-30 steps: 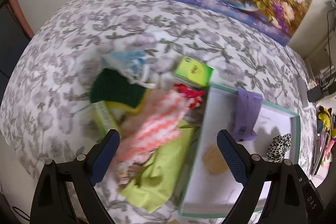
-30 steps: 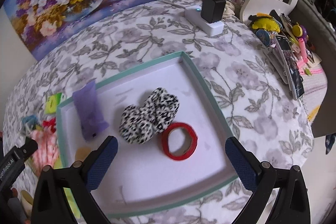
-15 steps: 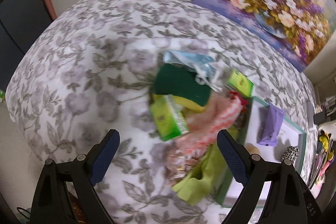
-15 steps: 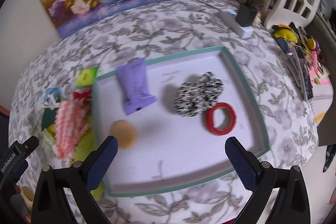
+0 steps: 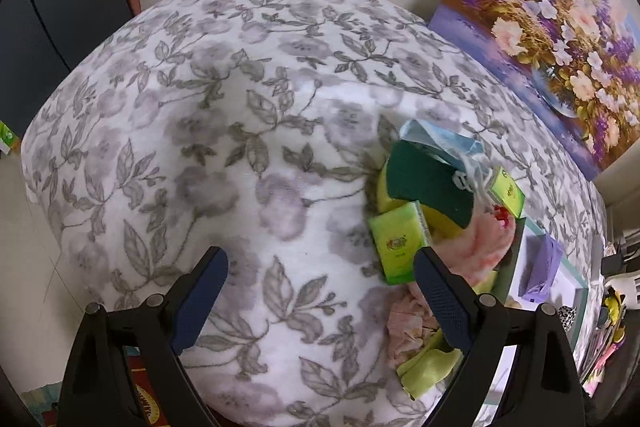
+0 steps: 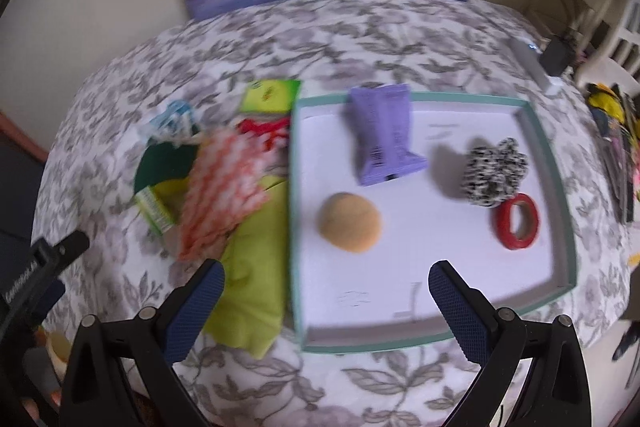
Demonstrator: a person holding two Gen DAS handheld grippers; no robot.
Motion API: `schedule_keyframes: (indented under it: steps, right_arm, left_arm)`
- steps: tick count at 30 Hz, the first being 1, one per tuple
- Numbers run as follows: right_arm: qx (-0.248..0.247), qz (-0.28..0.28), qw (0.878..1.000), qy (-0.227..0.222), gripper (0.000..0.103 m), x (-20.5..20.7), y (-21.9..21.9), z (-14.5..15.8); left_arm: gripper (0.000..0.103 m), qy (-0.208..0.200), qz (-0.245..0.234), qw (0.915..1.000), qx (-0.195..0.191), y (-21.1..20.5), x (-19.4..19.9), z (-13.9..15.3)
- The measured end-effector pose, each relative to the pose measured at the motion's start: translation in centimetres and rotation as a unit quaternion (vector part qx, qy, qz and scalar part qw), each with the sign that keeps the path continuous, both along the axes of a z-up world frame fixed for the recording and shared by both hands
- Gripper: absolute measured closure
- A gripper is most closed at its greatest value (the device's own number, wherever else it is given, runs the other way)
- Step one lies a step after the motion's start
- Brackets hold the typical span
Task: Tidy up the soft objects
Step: 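Move both tools back toward the remaining pile, then grasp the green tissue pack with the left gripper while the right gripper grasps the pink-white knitted item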
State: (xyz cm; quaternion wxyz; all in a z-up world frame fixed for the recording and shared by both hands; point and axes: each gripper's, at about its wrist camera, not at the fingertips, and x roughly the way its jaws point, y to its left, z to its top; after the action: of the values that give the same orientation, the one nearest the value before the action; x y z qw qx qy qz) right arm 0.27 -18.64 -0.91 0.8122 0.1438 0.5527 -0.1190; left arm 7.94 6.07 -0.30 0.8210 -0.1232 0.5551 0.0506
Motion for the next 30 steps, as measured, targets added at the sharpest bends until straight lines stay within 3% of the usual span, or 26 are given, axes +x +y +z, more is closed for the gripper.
schedule_keyframes:
  steps: [7,19,30]
  right_arm:
    - [0.028,0.031,0.999,0.009,0.000,1.1,2.2,-2.1]
    - [0.051,0.054,0.996,-0.048,0.003,3.6,3.5,-2.7]
    - [0.075,0.067,0.993,-0.065,0.020,6.1,3.5,-4.8]
  left_arm:
    - [0.009,0.026,0.004,0.9995,-0.021,0.1,0.6,-2.0]
    - [0.009,0.056,-0.022,0.9957,-0.071,-2.7,3.0,-4.5]
    - [0.009,0.075,-0.012,0.9927,-0.094,-4.0,5.1,-6.8]
